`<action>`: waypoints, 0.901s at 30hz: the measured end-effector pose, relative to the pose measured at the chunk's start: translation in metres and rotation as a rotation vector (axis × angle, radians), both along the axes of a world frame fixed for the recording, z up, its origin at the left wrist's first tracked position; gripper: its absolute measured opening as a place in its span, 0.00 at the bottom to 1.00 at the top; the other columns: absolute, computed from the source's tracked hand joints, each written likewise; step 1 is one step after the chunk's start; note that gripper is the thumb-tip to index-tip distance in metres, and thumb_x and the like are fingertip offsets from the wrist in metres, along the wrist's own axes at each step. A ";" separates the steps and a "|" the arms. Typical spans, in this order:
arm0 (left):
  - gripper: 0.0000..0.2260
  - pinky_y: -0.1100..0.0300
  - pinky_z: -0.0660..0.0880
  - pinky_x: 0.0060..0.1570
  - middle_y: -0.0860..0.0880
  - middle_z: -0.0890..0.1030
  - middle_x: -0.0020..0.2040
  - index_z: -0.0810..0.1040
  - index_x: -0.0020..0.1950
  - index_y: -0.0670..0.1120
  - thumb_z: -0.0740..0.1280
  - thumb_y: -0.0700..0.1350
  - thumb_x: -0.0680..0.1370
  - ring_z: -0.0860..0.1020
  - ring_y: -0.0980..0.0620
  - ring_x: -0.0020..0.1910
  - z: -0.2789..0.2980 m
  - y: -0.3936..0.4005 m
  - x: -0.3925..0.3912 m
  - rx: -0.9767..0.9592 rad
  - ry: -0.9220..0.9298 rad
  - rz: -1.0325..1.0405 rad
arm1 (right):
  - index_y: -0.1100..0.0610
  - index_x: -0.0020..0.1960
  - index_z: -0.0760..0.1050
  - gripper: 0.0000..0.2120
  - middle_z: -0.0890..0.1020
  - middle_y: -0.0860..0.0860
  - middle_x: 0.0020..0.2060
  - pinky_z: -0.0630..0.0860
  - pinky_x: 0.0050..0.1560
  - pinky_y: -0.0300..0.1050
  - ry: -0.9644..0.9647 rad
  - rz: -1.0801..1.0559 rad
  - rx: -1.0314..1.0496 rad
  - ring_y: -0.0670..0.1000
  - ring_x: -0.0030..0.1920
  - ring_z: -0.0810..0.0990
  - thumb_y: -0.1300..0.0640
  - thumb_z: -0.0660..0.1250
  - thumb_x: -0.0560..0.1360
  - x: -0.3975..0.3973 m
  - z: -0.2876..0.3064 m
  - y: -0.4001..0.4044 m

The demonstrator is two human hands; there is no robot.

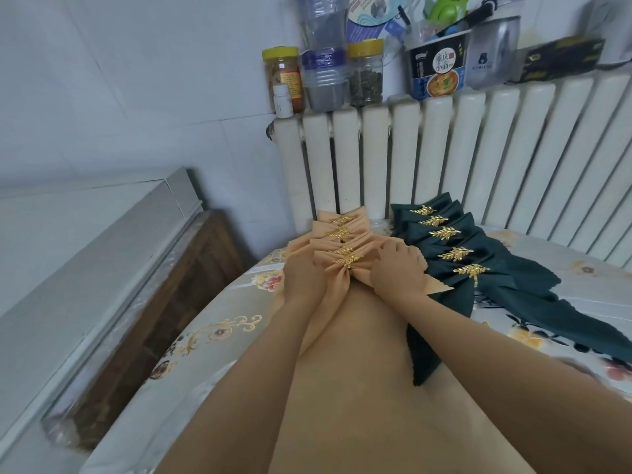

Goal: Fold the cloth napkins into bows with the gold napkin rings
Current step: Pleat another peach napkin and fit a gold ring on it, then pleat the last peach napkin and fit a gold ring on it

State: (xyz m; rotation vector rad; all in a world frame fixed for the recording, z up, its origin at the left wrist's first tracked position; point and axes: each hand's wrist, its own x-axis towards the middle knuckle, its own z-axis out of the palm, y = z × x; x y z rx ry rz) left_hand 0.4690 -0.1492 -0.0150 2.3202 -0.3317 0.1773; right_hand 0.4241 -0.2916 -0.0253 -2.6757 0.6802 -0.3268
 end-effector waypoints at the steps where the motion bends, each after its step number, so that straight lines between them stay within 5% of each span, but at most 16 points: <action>1: 0.13 0.53 0.72 0.51 0.45 0.80 0.52 0.80 0.52 0.40 0.57 0.35 0.76 0.75 0.46 0.53 0.003 0.000 -0.006 0.025 -0.041 -0.043 | 0.60 0.69 0.63 0.23 0.68 0.57 0.67 0.59 0.68 0.50 0.007 0.001 -0.043 0.57 0.68 0.64 0.49 0.56 0.78 -0.006 0.002 0.001; 6: 0.11 0.55 0.71 0.51 0.45 0.77 0.55 0.76 0.52 0.44 0.56 0.45 0.78 0.73 0.45 0.55 -0.001 0.007 -0.029 0.069 -0.047 -0.074 | 0.58 0.66 0.66 0.18 0.72 0.55 0.63 0.60 0.65 0.51 -0.063 0.103 -0.170 0.57 0.64 0.67 0.55 0.55 0.78 -0.041 0.010 0.016; 12: 0.18 0.54 0.66 0.64 0.46 0.73 0.66 0.72 0.68 0.45 0.58 0.42 0.79 0.69 0.47 0.66 0.008 0.011 -0.104 0.196 -0.072 -0.166 | 0.59 0.60 0.73 0.16 0.76 0.56 0.55 0.63 0.58 0.51 -0.180 0.214 -0.208 0.58 0.57 0.71 0.61 0.61 0.73 -0.105 0.014 0.034; 20: 0.16 0.55 0.67 0.61 0.46 0.75 0.63 0.73 0.67 0.46 0.61 0.45 0.79 0.74 0.47 0.61 0.010 0.042 -0.247 0.224 -0.047 -0.229 | 0.57 0.51 0.79 0.19 0.79 0.52 0.44 0.72 0.46 0.50 -0.310 0.264 -0.198 0.56 0.45 0.77 0.65 0.73 0.61 -0.245 0.002 0.045; 27: 0.15 0.57 0.66 0.62 0.48 0.75 0.61 0.77 0.63 0.51 0.63 0.52 0.77 0.72 0.48 0.62 -0.002 0.083 -0.332 0.407 0.094 -0.276 | 0.52 0.61 0.74 0.16 0.75 0.50 0.58 0.63 0.60 0.46 -0.045 0.388 -0.061 0.54 0.61 0.70 0.57 0.64 0.74 -0.352 -0.010 0.048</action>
